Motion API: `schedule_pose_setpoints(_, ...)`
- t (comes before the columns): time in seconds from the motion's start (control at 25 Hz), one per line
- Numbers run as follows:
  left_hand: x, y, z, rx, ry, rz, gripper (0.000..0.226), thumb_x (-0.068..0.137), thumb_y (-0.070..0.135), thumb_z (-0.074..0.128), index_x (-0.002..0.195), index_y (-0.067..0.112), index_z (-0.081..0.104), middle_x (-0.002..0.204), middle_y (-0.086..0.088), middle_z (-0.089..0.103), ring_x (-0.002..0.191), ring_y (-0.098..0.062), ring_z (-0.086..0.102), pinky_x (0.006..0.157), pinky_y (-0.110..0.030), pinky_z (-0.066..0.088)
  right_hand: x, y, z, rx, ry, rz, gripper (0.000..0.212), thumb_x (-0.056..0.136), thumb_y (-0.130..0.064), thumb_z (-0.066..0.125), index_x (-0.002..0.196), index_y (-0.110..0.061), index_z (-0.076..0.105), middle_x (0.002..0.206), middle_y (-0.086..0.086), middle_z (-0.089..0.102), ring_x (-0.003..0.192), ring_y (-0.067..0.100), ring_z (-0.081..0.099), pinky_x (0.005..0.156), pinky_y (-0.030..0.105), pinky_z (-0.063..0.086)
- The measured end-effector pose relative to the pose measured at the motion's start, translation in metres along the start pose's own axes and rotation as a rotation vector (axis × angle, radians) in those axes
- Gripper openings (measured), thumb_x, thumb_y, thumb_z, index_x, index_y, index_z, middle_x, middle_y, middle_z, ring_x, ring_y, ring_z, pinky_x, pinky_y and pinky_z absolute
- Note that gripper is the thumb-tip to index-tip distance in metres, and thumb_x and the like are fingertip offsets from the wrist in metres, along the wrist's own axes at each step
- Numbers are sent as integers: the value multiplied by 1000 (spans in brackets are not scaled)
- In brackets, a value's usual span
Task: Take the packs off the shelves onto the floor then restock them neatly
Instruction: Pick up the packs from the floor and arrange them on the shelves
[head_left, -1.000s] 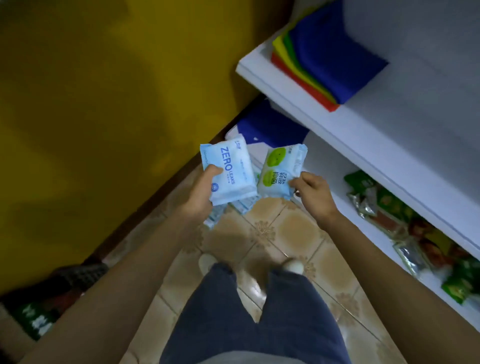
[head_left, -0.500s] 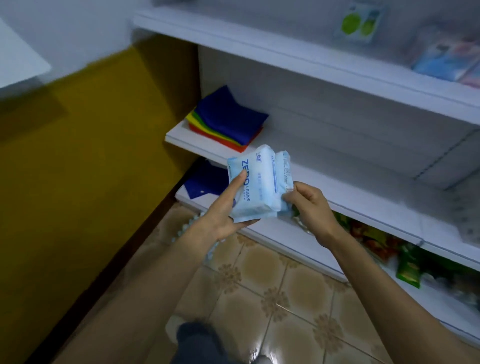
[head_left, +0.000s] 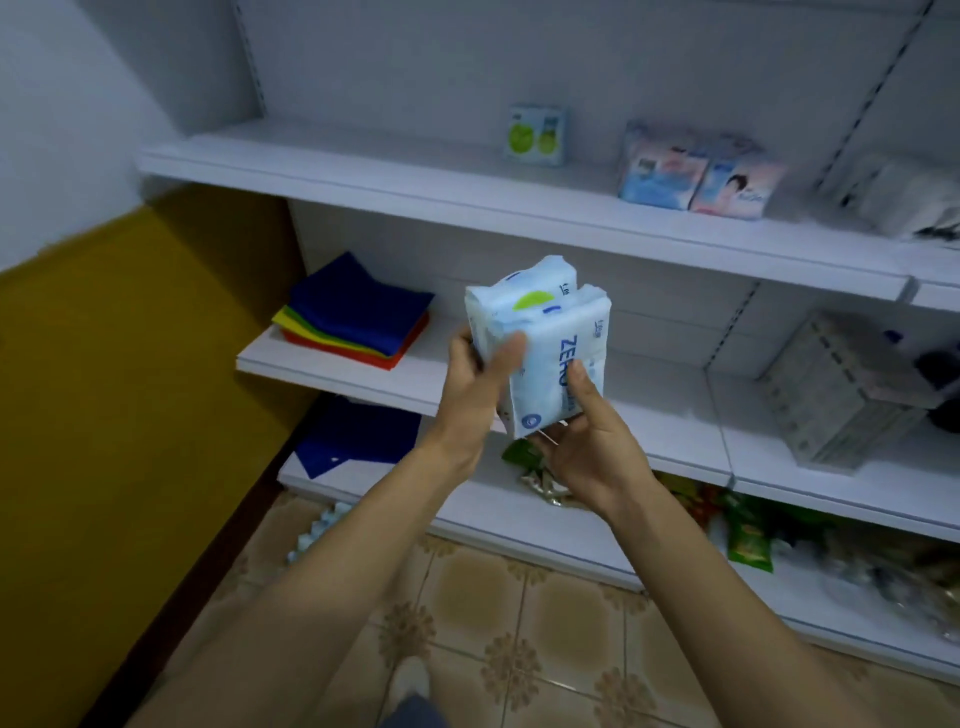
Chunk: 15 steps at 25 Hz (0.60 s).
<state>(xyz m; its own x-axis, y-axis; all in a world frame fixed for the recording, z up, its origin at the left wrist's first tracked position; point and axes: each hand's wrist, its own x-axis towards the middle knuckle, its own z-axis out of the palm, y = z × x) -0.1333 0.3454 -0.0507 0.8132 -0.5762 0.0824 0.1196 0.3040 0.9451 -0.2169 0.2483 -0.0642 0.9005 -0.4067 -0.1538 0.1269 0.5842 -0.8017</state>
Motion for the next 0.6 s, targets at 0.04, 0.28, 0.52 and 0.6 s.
schedule_pose_setpoints(0.04, 7, 6, -3, -13, -68, -13, 64, 77, 69, 53, 124, 26, 54, 122, 3, 66, 112, -14, 63, 82, -31, 53, 4, -8, -4, -11, 28, -45, 52, 75, -34, 66, 124, -18, 56, 116, 5, 69, 100, 23, 66, 82, 38, 58)
schedule_pose_setpoints(0.28, 89, 32, -37, 280, -319, -79, 70, 67, 59, 72, 120, 15, 59, 117, -1, 69, 107, -20, 65, 96, -40, 50, 42, -61, -24, -419, 80, -263, 71, 65, -14, 83, 128, -20, 51, 111, 2, 69, 100, 20, 68, 78, 34, 57)
schedule_pose_setpoints(0.52, 233, 63, -30, 518, -266, 242, 37, 88, 25, 68, 121, 15, 56, 119, -4, 64, 107, -20, 64, 87, -27, 55, 144, -119, 2, -644, 152, -499, 53, 73, 0, 77, 115, -21, 53, 103, -2, 69, 90, 14, 69, 72, 34, 60)
schedule_pose_setpoints(0.6, 290, 65, -39, 495, -202, 262, 38, 90, 24, 66, 125, 15, 52, 119, -4, 63, 106, -18, 64, 87, -29, 55, 188, -136, 10, -643, 184, -544, 53, 74, -1, 77, 115, -22, 52, 104, -2, 68, 88, 11, 69, 68, 28, 59)
